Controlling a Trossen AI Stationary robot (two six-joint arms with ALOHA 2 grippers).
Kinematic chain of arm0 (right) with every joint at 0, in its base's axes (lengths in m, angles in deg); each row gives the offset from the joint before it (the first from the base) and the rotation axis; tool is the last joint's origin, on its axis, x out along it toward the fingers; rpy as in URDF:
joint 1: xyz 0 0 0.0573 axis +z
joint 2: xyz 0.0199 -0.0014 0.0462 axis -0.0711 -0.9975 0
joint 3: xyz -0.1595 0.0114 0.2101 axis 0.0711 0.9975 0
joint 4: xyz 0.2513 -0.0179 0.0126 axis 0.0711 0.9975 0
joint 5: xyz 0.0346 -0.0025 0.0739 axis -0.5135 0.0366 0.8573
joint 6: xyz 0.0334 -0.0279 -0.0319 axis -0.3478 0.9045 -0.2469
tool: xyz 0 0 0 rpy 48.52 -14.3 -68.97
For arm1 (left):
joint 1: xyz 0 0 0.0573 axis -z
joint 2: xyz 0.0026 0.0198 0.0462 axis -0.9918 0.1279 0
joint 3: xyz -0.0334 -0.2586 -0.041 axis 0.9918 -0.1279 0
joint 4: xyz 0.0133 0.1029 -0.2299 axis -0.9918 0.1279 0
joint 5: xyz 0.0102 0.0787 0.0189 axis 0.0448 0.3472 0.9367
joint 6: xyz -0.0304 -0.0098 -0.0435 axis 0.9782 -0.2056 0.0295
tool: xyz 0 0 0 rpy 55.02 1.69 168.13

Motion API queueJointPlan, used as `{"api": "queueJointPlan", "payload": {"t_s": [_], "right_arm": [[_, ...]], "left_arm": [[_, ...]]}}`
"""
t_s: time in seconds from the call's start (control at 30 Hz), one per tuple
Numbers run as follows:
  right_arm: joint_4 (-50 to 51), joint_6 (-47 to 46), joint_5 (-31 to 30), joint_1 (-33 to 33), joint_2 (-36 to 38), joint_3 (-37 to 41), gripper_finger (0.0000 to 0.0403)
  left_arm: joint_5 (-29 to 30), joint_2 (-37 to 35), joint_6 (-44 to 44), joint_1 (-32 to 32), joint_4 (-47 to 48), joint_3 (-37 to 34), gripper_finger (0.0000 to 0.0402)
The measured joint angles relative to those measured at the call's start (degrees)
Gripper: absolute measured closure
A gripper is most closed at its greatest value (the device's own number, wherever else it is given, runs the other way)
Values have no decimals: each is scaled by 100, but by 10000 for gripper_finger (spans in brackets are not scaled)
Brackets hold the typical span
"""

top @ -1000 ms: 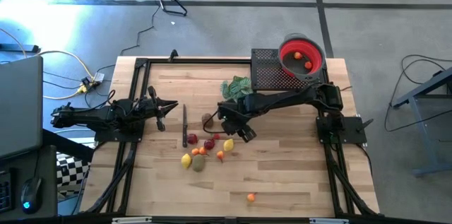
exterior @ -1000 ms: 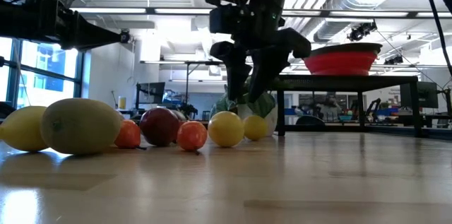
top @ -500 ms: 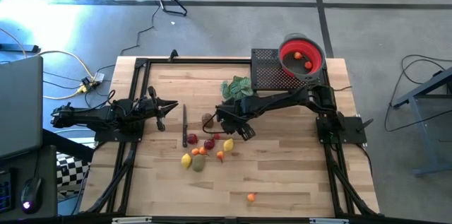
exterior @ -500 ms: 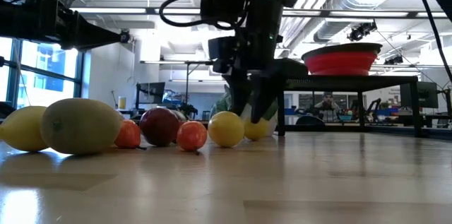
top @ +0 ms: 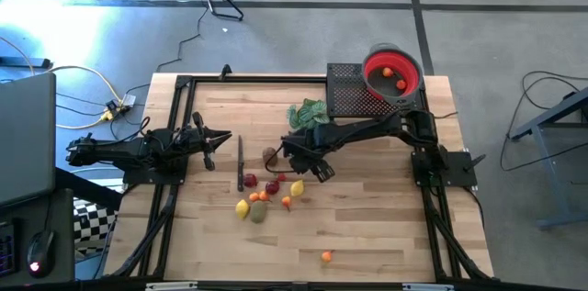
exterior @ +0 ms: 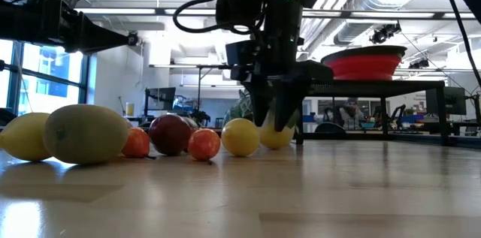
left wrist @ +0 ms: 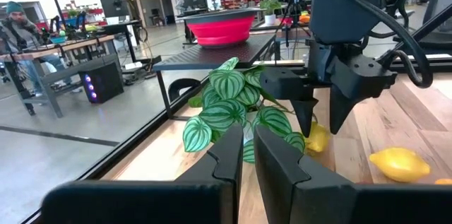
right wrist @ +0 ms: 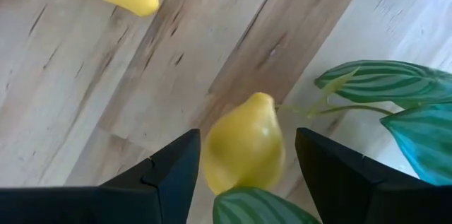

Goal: Pick & Place Fruit
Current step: Put the lemon into the red colander

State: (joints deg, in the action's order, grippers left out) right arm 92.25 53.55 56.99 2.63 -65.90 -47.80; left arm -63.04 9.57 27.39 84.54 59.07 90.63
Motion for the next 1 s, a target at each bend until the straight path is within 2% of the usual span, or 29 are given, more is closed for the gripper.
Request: {"api": "queueJointPlan", "payload": {"t_s": [0.27, 0.5, 0.73, 1.0], "right_arm": [[74, -24, 46, -59, 1, 0, 177], [131, -276, 320, -117, 2, 0, 177], [133, -394, 281, -138, 0, 0, 177], [290, -457, 281, -134, -316, 7, 177]], "left_arm": [[0, 0, 0, 0, 2, 0, 368], [0, 0, 0, 0, 1, 0, 368], [0, 0, 0, 0, 2, 0, 368], [3, 0, 0, 0, 2, 0, 368]]}}
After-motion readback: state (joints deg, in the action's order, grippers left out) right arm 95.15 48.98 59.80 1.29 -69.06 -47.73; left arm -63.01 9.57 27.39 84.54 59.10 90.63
